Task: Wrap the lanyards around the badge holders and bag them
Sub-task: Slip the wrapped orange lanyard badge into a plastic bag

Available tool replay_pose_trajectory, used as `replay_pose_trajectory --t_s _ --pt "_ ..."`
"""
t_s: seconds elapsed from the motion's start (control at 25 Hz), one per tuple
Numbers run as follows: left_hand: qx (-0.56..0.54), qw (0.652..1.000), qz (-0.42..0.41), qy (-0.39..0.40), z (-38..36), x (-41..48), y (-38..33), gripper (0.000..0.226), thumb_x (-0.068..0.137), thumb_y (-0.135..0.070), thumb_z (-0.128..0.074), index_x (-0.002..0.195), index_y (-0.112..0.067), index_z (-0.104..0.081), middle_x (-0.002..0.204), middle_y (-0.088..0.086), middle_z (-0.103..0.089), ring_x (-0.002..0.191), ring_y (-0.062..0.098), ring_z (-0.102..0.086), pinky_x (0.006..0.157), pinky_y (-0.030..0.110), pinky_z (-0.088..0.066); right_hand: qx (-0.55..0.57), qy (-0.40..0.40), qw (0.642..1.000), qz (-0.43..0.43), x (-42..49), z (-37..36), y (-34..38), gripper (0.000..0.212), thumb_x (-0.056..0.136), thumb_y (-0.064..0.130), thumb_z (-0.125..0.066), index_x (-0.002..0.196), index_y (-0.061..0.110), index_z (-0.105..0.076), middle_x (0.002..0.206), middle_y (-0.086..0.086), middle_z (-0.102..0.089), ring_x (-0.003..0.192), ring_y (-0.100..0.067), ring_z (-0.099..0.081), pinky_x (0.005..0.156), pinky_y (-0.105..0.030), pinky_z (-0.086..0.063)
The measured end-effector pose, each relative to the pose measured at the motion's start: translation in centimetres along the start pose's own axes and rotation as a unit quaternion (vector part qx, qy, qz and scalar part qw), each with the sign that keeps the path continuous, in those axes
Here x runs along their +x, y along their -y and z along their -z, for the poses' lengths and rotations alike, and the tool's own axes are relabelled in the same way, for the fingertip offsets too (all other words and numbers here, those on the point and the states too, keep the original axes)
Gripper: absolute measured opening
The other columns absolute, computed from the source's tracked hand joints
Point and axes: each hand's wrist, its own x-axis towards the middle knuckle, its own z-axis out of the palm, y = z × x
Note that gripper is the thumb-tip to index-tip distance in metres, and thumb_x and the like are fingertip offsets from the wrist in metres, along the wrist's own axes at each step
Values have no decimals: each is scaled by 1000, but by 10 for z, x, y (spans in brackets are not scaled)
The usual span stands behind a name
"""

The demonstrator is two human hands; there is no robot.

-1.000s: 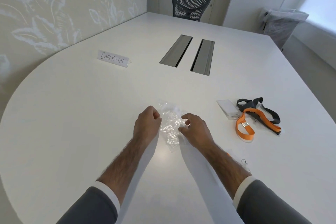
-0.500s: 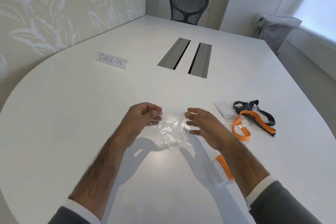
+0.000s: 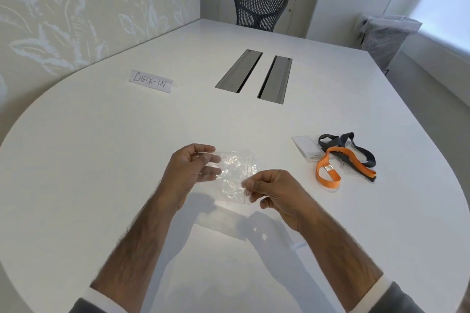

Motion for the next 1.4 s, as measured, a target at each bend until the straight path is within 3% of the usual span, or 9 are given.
replay_pose_trajectory --t_s 0.08,0.16,0.32,0.48,0.64,0.84,0.96,1.2,1.4 --pt "202 962 -120 -136 -8 -7 6 18 98 -12 -64 115 -17 -68 111 4 -70 81 14 -70 74 21 -54 -5 -41 999 10 -3 2 -3 17 89 13 -74 92 -4 -74 76 -8 -73 66 -15 -61 55 -24 -42" --pt "276 919 -227 -166 -23 -23 7 14 94 -19 -71 108 -21 -70 103 -5 -67 80 10 -66 73 22 -51 -12 -81 996 22 -6 1 -6 17 88 11 -75 86 -5 -72 71 -7 -71 62 -16 -58 52 -24 -41" --pt "199 976 -84 11 -65 -50 3 10 90 -32 -75 86 -23 -74 78 -8 -76 70 14 -73 72 38 -61 -61 -108 991 55 -10 -6 -6 22 86 12 -75 77 -4 -64 63 -3 -65 55 -11 -54 49 -20 -39" --pt "160 986 -38 3 -73 -48 -2 15 92 -27 -73 84 -15 -75 75 2 -77 67 21 -76 71 43 -65 -45 -88 993 68 -12 -5 -3 18 90 9 -70 80 -6 -65 64 -3 -67 59 -14 -59 54 -26 -44" --pt "134 991 -17 8 -73 -46 -10 17 97 -18 -66 88 -13 -79 82 6 -78 73 19 -77 68 35 -64 -4 -67 995 73 -13 1 0 16 96 12 -66 89 -1 -73 74 -7 -72 69 -17 -68 61 -31 -52" --pt "109 994 -29 -10 -72 -46 -15 17 92 -26 -74 86 -10 -75 80 6 -78 73 22 -79 80 44 -65 -9 -65 994 84 -12 5 6 9 92 3 -65 92 0 -73 81 -17 -75 73 -18 -70 64 -32 -56" --pt "118 993 -28 -1 -72 -47 -16 19 87 -27 -81 84 -9 -73 77 6 -77 72 24 -78 80 48 -64 -39 -77 992 90 -12 3 10 14 88 9 -72 88 -4 -68 78 -16 -75 69 -16 -68 61 -31 -54" --pt "138 990 -29 -2 -69 -43 -17 11 91 -10 -69 82 -9 -74 74 6 -78 72 23 -78 80 48 -64 -70 -107 988 87 -9 -4 16 11 84 7 -72 87 -2 -66 79 -20 -73 66 -14 -68 57 -28 -53" --pt "199 979 -47 -9 -70 -44 -18 8 88 -11 -67 81 -11 -68 74 1 -75 66 16 -77 77 47 -64 -118 -162 974 104 -4 -11 10 4 85 10 -70 85 14 -68 74 -14 -71 62 -14 -62 54 -28 -47"
